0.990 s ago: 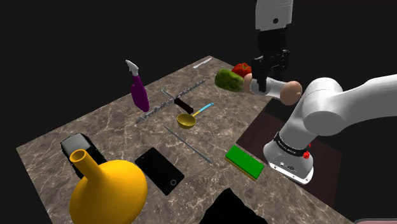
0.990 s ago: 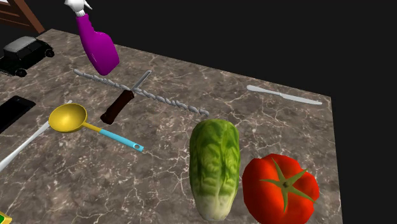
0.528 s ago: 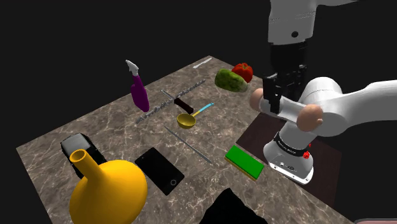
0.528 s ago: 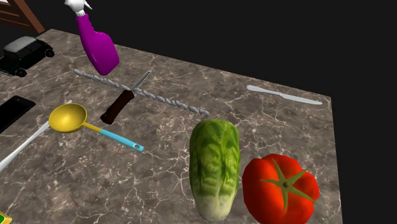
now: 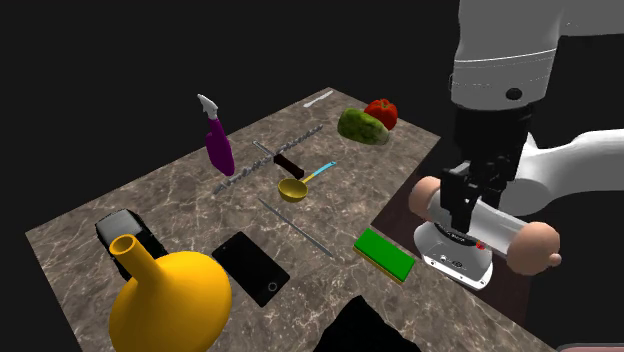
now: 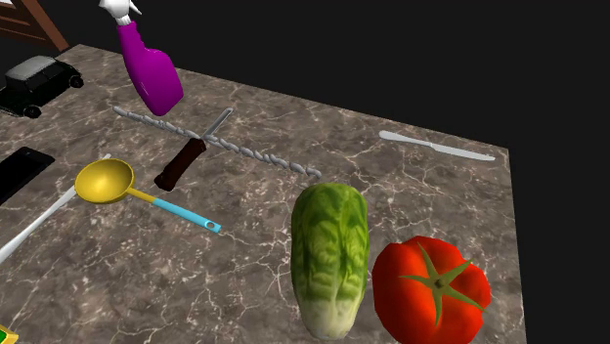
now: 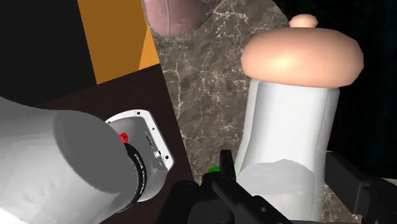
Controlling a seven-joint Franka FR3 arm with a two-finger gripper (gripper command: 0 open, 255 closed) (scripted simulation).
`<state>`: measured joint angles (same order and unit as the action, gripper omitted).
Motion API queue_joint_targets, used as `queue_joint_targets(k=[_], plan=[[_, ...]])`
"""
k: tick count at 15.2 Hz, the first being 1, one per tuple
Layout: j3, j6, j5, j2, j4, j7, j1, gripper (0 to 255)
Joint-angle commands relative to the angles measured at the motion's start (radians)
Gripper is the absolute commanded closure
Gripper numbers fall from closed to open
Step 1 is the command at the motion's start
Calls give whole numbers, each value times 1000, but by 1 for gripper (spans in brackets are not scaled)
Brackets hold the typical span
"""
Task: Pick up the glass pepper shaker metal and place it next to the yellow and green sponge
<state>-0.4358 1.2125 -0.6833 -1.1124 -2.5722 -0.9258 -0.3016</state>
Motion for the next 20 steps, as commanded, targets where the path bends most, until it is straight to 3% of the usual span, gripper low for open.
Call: queue_joint_targets(k=[1, 3, 20], plan=[[-50, 0, -64, -11, 16, -54, -16, 255], [-90, 6, -111, -13, 31, -93, -26, 255], [-225, 160, -223, -60, -180, -22, -60, 255]])
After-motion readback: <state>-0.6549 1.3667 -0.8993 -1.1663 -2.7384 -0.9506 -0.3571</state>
